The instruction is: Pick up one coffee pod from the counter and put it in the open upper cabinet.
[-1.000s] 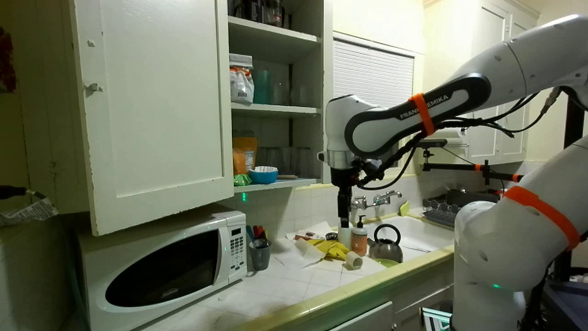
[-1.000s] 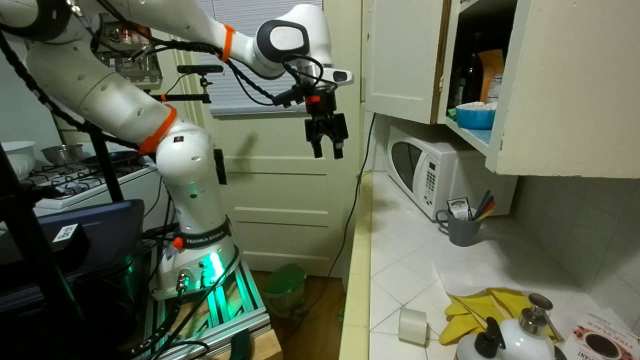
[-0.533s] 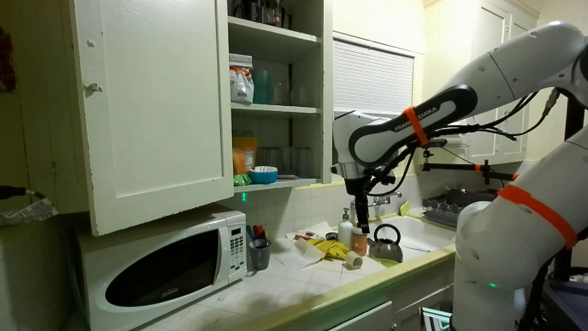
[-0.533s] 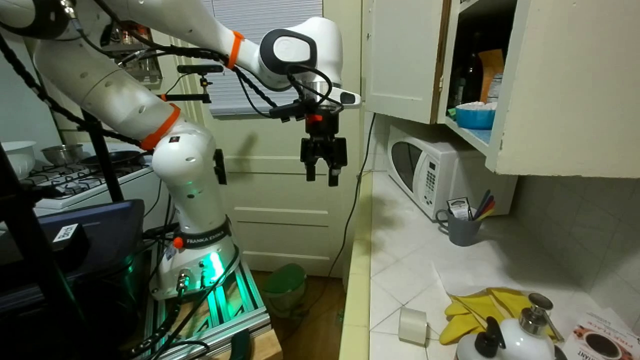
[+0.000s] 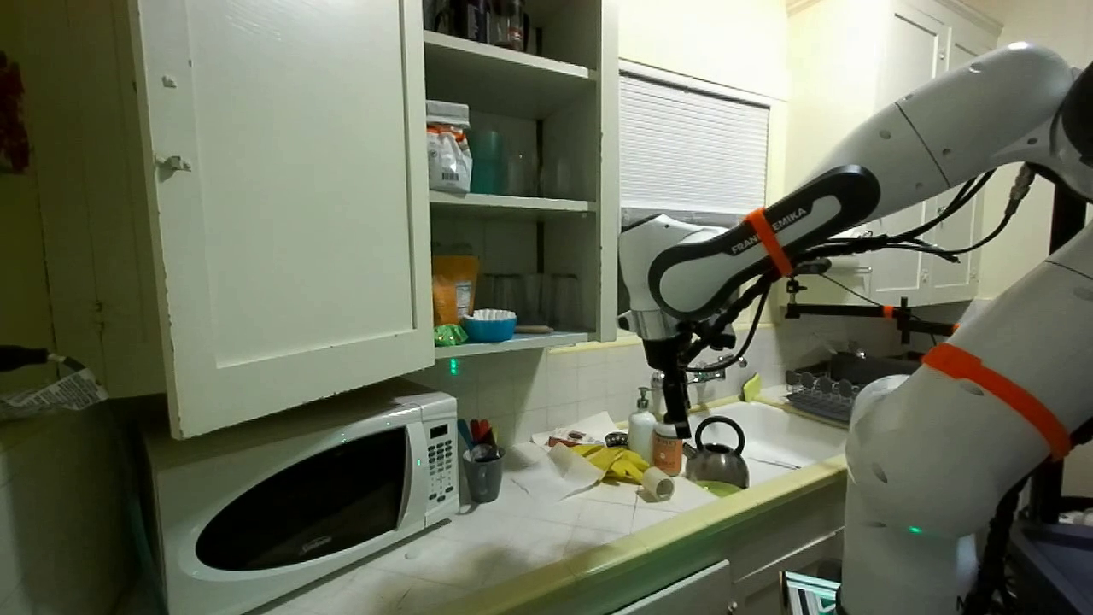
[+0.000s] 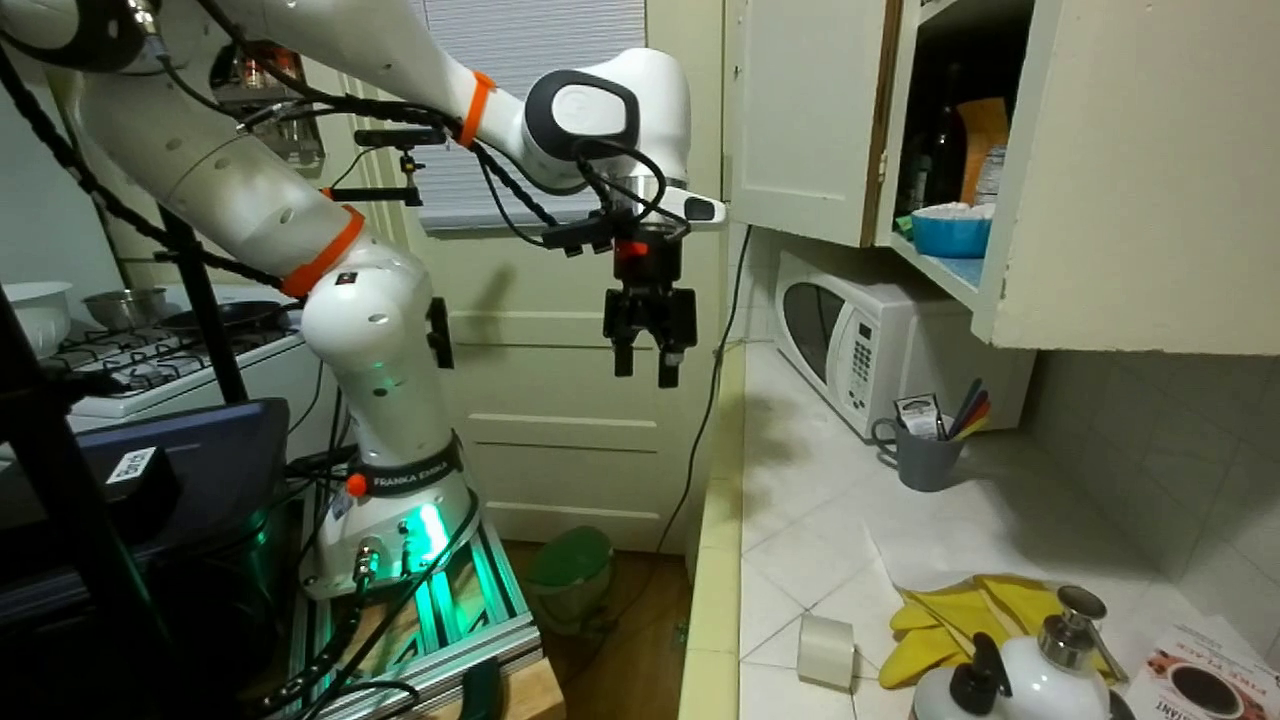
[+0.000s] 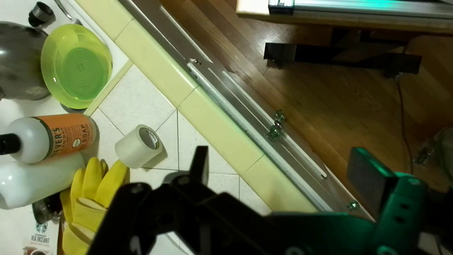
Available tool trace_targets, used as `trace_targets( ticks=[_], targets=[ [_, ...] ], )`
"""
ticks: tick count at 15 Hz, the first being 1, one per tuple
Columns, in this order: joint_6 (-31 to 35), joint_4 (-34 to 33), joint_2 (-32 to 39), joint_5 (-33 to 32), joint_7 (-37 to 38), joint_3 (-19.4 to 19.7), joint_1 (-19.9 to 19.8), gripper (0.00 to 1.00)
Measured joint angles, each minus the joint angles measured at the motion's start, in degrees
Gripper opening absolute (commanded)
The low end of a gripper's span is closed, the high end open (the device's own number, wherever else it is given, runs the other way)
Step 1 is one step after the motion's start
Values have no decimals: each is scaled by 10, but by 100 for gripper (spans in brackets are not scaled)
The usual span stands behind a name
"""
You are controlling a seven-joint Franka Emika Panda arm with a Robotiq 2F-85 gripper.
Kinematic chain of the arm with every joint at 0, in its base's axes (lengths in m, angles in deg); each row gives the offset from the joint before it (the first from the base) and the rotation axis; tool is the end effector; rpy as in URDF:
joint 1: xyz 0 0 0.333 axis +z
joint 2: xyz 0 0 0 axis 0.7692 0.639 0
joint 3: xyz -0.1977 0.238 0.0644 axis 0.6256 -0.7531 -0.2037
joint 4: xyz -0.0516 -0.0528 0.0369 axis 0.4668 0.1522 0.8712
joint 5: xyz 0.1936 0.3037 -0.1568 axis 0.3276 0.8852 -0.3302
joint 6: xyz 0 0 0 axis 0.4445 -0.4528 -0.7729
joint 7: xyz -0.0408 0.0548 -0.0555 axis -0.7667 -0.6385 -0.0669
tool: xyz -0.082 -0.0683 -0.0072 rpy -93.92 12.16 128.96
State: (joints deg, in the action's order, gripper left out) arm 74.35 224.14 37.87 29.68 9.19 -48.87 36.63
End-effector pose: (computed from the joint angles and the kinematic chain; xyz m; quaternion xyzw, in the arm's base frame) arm 0.2739 -0.1720 0.4082 0.9876 0.0489 -0.0919 0.1176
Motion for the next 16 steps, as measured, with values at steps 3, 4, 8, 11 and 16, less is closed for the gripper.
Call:
trace_targets(
  ticks=[3,4,8,11,16],
  targets=[
    [37,2,40,-31,3,14,-18,100],
    [48,2,55,-39,7,17,-25,100],
    [51,0,64,-39,8,15,-27,100],
    [65,-3,72,-45,21,15,-31,100],
    [121,-10,130,-181,20,25,-67,100]
  ],
)
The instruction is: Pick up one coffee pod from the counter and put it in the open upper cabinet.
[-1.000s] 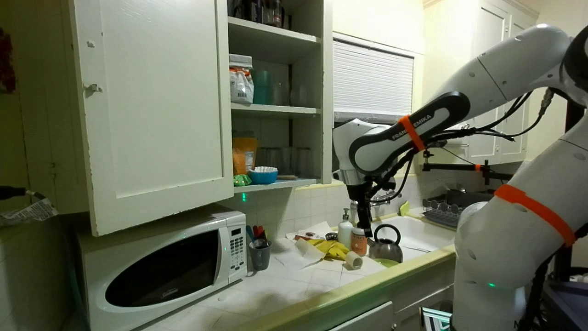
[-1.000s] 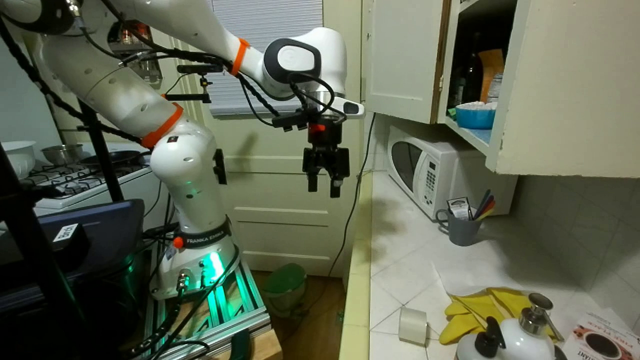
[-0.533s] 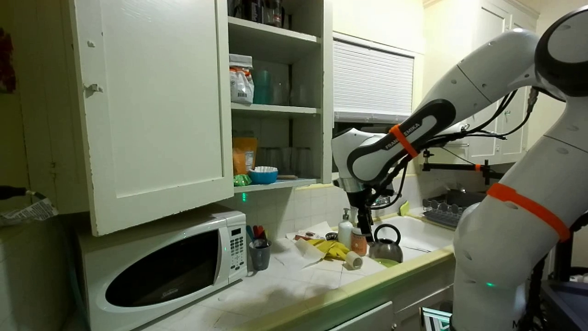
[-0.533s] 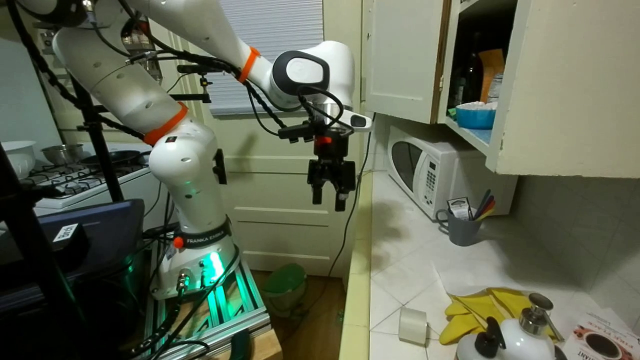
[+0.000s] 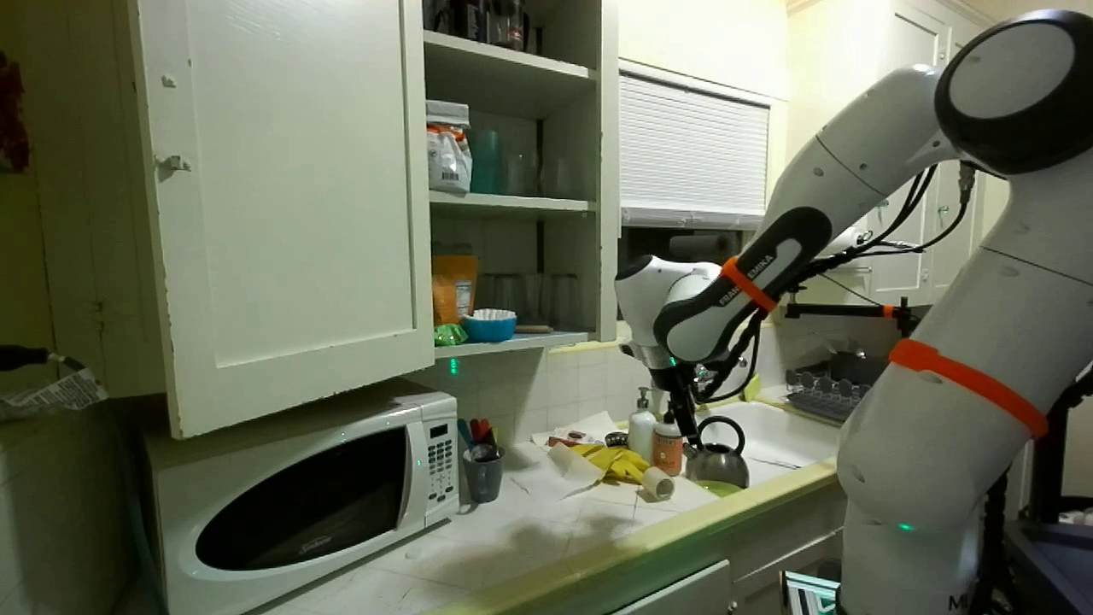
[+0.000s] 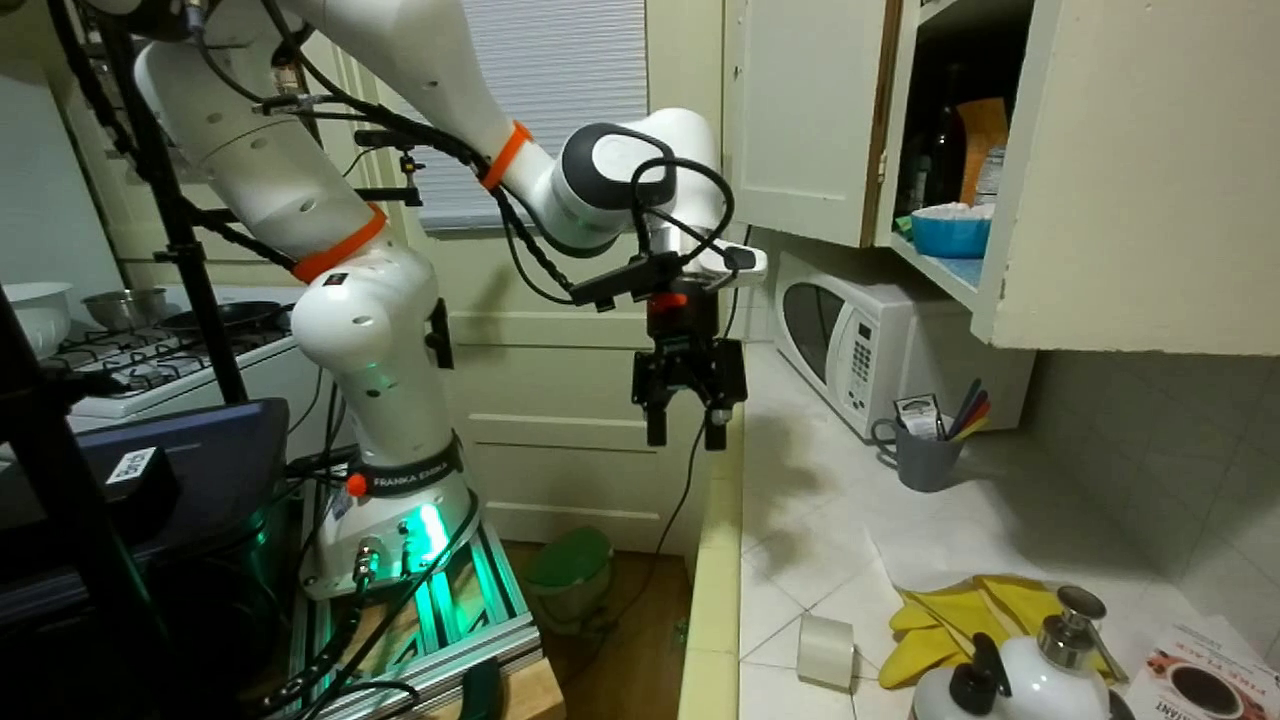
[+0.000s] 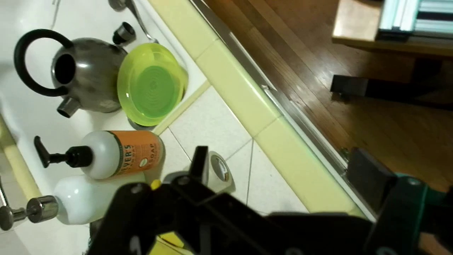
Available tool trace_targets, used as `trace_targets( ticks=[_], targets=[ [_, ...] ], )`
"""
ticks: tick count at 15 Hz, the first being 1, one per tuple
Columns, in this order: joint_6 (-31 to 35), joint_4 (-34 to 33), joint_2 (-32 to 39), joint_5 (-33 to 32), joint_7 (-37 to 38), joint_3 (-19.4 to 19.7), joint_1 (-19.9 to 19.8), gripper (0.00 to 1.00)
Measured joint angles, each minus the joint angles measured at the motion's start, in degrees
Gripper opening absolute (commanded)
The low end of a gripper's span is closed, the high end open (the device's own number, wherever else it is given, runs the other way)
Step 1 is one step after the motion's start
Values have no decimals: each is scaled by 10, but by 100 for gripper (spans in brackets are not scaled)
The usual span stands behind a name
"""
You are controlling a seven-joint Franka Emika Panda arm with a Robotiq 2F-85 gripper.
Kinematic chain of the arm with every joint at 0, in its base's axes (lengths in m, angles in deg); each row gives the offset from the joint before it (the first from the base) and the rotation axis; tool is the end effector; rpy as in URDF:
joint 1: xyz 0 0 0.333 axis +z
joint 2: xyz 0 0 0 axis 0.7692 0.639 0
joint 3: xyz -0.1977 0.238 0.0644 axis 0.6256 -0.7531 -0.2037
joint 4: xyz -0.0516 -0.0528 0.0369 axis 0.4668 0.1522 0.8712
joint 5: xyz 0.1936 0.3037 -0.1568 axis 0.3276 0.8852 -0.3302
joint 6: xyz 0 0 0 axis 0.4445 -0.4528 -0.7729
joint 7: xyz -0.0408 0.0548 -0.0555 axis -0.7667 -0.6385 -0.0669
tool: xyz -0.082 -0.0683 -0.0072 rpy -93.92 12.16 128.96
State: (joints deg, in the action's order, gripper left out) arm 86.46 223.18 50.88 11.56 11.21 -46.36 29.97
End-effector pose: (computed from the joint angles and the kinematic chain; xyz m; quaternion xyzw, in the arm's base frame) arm 0.2800 -0.2357 0.3587 0.9639 0.0783 -0.1389 0.2132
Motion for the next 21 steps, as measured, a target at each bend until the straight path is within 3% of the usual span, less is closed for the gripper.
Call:
trace_targets(
  ticks=[4,11,14,17,19,21],
  targets=[
    [11,-13,54,-99,-40,31,-6,100],
    [21,-39,97,-118,-39,48,-5,100],
    [133,-19,101,-149,-47,72,-5,100],
    [273,8,120,-140,-95,130,-10,100],
    [369,15,145,-105,-169,193,-6,100],
    [460,17,181,-56,-266,283,32,100]
  ],
)
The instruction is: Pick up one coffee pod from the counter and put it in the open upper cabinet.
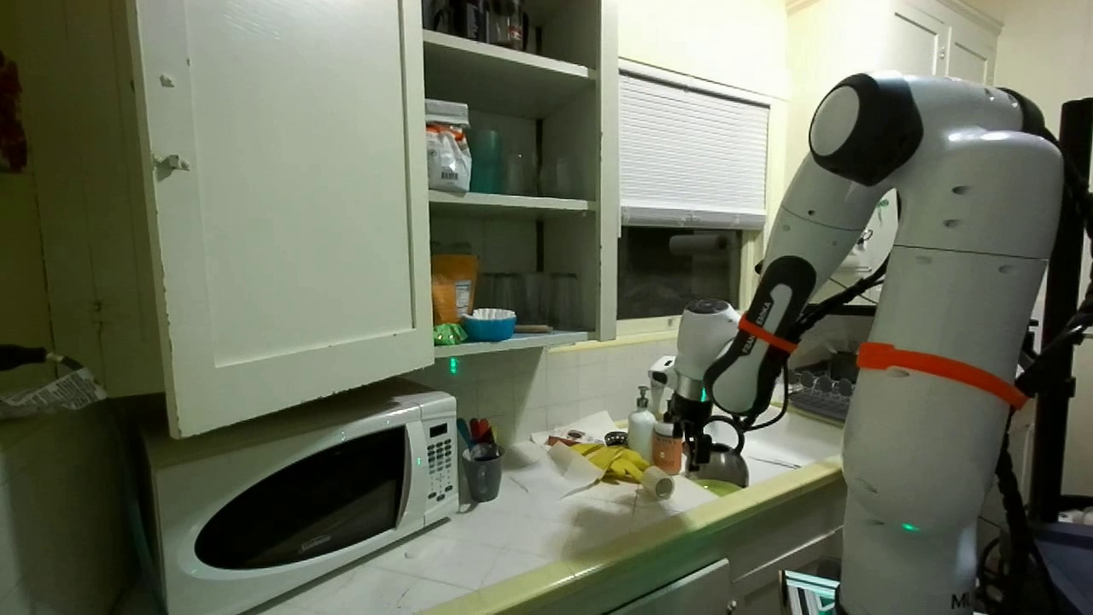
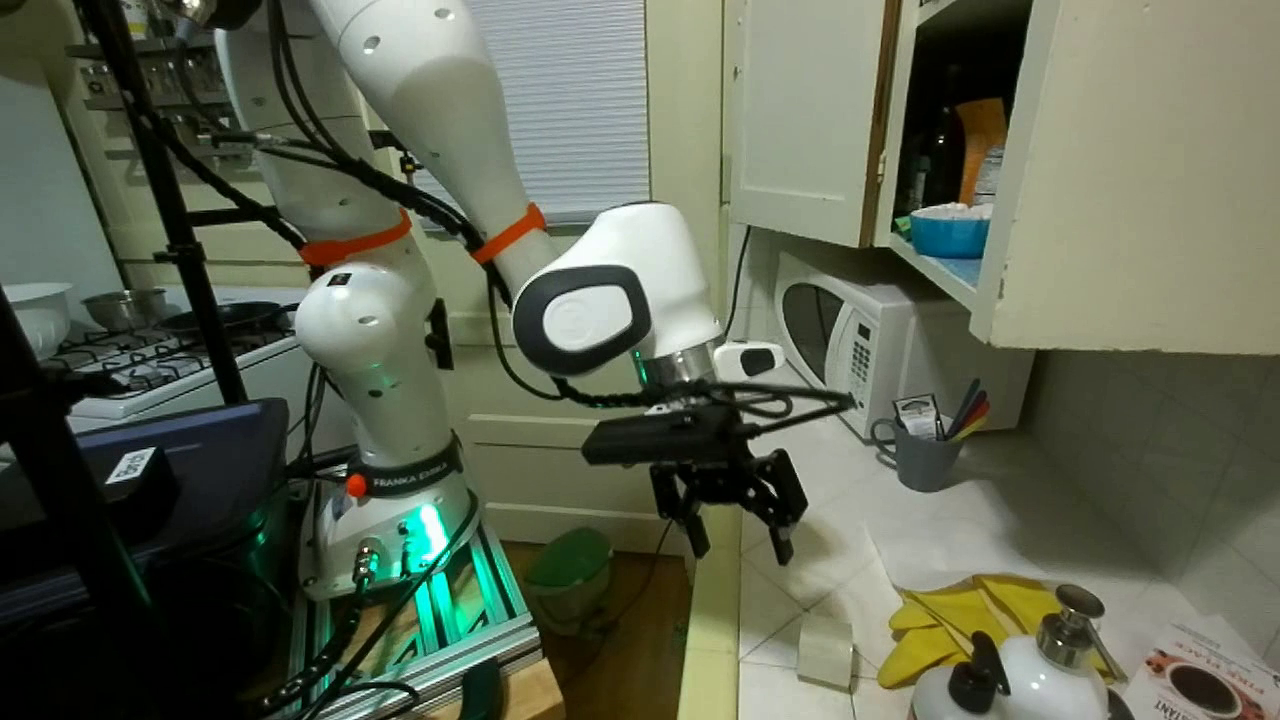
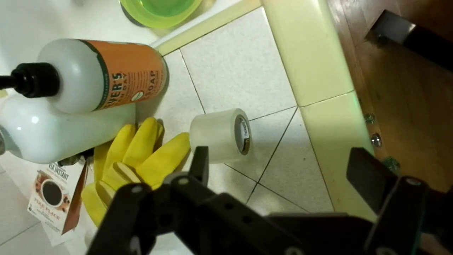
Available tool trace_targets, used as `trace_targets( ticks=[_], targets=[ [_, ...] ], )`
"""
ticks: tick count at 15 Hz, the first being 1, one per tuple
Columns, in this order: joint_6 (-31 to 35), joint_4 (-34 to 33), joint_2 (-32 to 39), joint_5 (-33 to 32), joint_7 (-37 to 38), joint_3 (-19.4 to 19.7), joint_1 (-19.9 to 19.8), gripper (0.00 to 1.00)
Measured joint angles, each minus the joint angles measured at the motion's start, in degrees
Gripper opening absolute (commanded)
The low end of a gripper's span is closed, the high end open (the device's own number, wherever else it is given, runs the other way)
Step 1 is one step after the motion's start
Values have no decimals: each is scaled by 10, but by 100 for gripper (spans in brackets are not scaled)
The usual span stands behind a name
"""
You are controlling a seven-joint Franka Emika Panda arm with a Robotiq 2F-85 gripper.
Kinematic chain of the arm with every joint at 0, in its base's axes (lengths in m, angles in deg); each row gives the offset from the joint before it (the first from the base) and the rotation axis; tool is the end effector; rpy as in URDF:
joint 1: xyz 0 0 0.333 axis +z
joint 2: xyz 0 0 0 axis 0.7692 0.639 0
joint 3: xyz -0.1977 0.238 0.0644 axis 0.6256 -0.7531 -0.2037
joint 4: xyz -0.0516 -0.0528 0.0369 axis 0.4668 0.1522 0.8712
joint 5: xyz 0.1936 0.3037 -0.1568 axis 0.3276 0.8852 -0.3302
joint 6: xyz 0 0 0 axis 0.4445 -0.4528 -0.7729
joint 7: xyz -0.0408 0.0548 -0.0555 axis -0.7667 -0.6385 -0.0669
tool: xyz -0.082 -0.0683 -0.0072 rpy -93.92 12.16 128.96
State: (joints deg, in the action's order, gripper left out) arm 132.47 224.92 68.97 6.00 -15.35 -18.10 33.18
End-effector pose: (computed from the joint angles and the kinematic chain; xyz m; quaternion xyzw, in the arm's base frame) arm 0.2416 -0.3191 0.2785 0.9496 0.2485 0.0293 0.1887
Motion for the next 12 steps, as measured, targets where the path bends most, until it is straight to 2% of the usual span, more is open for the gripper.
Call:
trace_targets(
  ticks=[1,2,3,5,7,10,12],
  targets=[
    [7,1,17,42,-45,42,33,100],
    [1,0,27,75,-76,65,59,100],
    [-3,0,34,90,-86,74,74,100],
    [-1,-2,37,91,-85,63,71,100],
    [28,-17,52,34,-61,57,54,100],
    [74,-73,103,-103,9,59,22,100],
    [78,-120,132,-192,78,66,20,100]
  ],
)
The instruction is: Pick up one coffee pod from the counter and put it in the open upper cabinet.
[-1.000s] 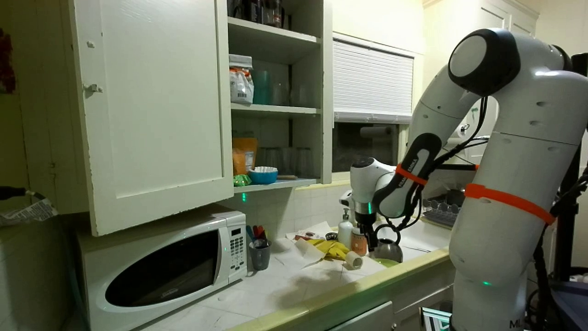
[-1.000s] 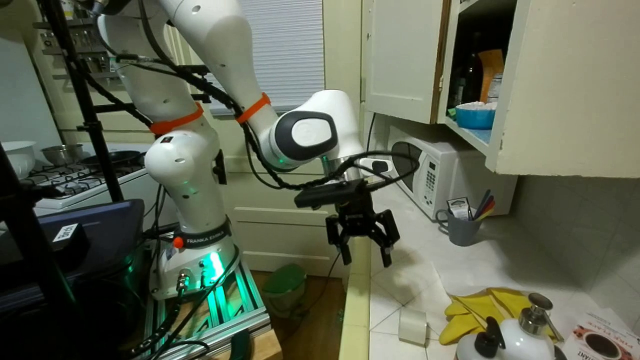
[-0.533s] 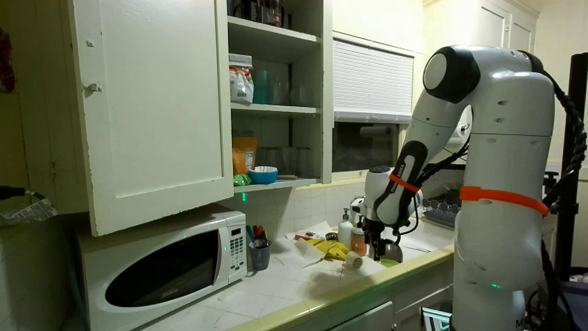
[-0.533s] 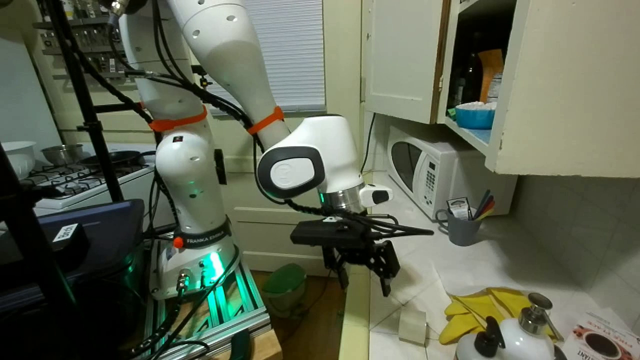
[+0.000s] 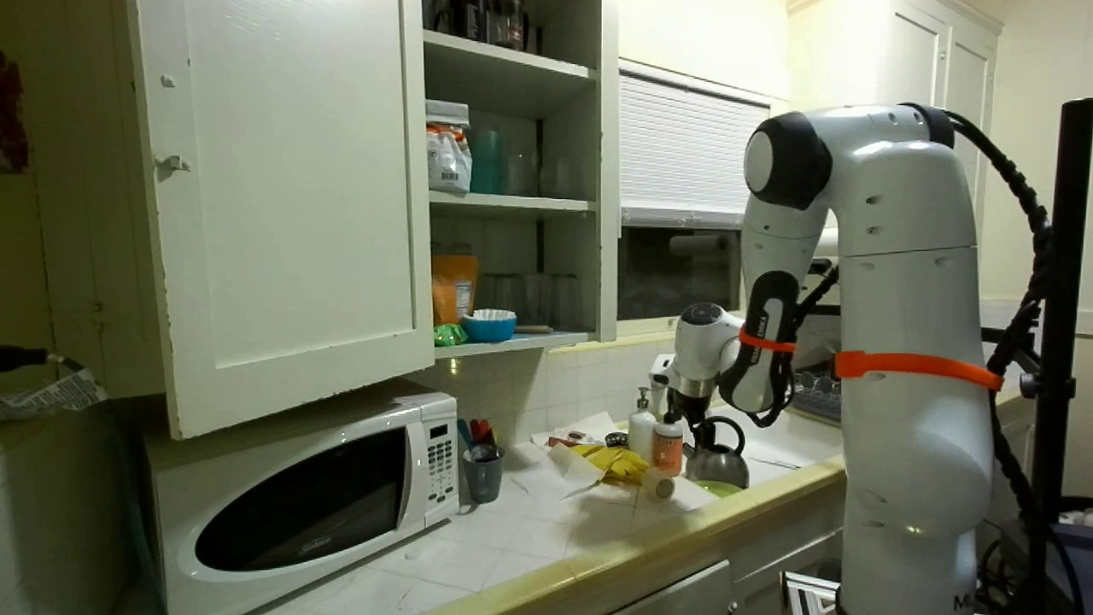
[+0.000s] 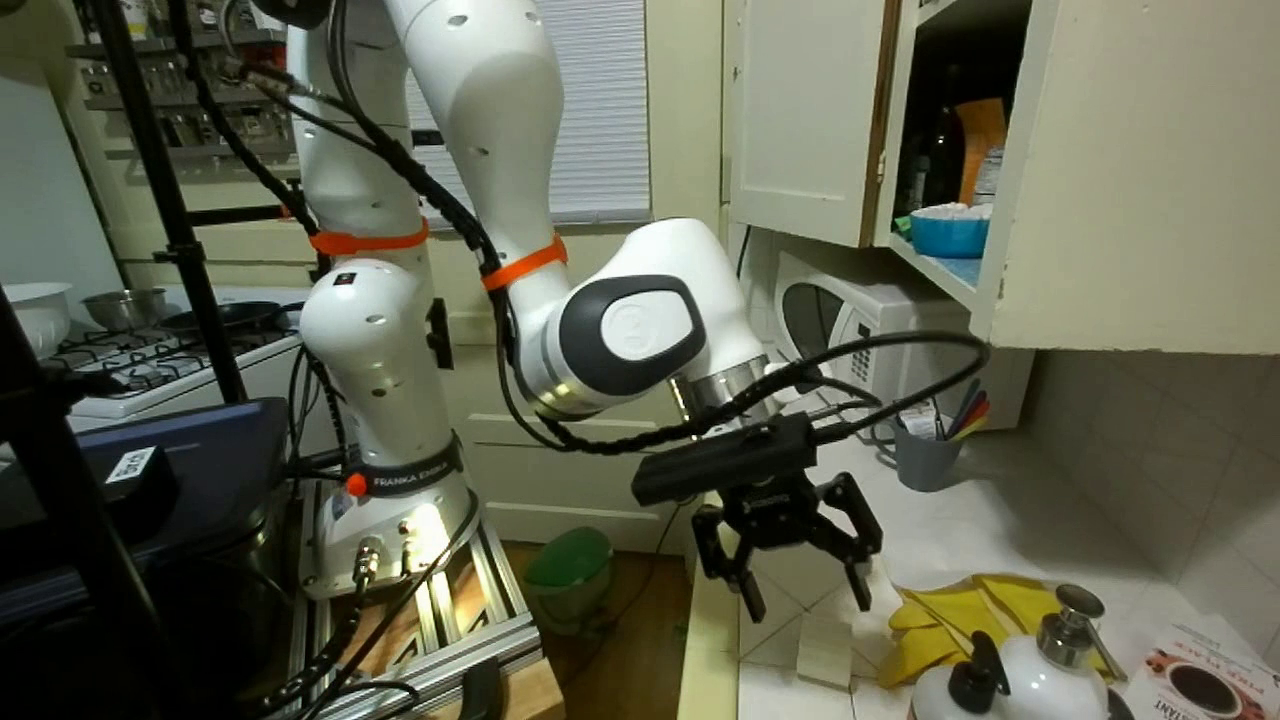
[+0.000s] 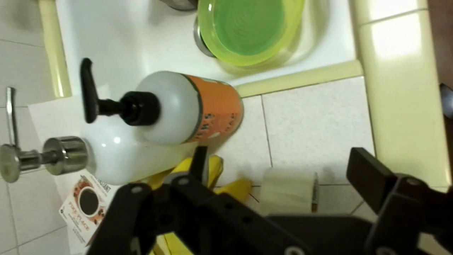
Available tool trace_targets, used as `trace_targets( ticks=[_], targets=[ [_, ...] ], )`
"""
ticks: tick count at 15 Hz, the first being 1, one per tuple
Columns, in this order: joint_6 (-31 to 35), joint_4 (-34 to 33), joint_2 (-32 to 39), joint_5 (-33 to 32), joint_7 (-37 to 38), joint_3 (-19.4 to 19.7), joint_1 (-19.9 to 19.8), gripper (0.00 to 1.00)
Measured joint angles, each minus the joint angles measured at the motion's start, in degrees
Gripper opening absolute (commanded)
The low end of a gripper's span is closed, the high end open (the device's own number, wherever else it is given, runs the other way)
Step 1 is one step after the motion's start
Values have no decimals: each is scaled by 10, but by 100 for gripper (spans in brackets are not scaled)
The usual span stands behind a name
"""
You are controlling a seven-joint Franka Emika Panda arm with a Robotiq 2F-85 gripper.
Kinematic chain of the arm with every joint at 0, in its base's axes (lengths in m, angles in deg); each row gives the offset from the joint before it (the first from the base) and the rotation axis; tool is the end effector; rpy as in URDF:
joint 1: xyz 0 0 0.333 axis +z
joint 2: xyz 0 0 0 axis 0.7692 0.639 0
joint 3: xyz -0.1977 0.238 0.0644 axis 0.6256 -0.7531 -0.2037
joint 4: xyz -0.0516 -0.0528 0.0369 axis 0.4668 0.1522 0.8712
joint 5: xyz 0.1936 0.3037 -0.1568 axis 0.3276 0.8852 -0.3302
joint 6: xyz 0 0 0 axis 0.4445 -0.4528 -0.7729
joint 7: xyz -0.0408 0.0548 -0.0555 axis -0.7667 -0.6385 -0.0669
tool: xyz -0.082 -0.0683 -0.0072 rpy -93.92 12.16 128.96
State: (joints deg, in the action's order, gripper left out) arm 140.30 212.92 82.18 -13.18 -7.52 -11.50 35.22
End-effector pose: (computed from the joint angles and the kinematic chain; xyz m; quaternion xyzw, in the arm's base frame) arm 0.2493 -0.3793 0.2763 0.9074 0.3240 -0.0249 0.2667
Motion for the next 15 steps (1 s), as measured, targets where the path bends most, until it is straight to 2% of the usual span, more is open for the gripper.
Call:
trace_targets(
  ticks=[4,7,9,15],
  targets=[
    [-2,-45,25,-148,164,3,18,100],
    [-19,-46,25,-221,267,-1,31,100],
    [-23,-38,27,-238,325,-5,35,100],
    [-21,-43,28,-239,339,-9,35,100]
  ],
)
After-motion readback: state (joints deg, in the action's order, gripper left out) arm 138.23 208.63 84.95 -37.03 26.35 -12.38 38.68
